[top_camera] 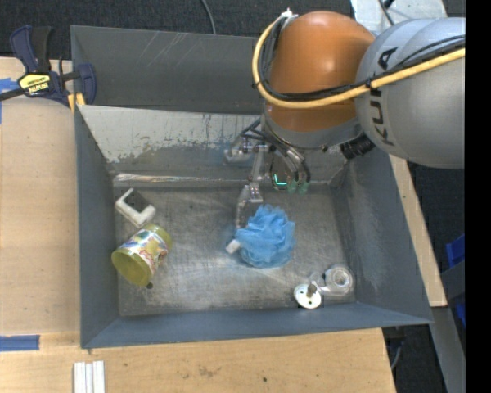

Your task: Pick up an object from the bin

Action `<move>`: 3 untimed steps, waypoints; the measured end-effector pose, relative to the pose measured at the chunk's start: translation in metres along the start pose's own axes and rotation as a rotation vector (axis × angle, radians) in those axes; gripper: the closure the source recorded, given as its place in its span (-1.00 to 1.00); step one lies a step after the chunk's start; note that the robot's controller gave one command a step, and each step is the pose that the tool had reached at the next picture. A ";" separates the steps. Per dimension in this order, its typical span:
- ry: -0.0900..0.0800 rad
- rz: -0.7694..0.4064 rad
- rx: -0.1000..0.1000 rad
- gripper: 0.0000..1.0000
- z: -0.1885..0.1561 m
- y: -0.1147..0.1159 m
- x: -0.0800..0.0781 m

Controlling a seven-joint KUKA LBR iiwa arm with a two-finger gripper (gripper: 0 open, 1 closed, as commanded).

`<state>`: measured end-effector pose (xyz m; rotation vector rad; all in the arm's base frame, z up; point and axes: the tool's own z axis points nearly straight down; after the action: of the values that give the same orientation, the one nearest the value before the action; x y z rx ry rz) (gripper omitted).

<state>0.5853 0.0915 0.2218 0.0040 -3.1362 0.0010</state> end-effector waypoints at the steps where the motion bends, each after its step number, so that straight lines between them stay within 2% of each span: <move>1: -0.009 0.003 -0.001 1.00 -0.005 -0.001 -0.002; 2: -0.009 0.004 -0.001 1.00 -0.005 -0.001 -0.002; 3: -0.015 0.030 -0.002 1.00 0.041 0.011 0.000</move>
Offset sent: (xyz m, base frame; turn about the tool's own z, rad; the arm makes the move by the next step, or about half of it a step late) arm 0.0000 0.0000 0.0000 0.0000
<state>0.5848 0.1024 0.1808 -0.0425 -3.1513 -0.0021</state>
